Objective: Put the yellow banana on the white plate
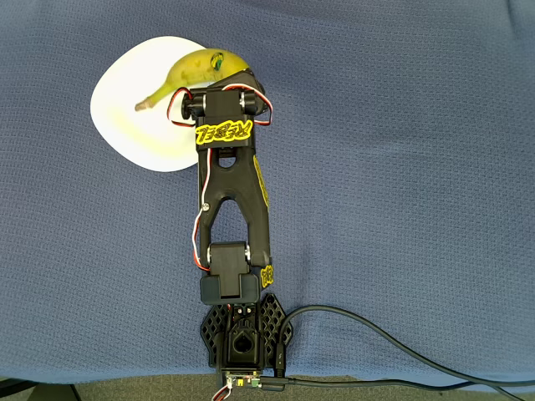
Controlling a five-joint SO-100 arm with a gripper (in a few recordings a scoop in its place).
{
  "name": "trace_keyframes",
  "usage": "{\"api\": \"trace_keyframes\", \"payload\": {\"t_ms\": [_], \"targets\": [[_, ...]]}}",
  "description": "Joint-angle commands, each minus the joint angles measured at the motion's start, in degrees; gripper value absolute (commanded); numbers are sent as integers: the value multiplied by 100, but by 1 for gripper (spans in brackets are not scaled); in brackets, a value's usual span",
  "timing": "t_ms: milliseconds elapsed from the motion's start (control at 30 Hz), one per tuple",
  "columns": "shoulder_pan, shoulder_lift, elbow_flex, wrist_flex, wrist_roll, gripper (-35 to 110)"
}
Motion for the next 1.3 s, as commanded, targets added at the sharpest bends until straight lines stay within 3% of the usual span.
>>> {"api": "trace_keyframes", "payload": {"t_ms": [0, 1267], "targets": [[-141, 562, 70, -562, -88, 0], [-589, -782, 1573, -2487, -325, 0]]}}
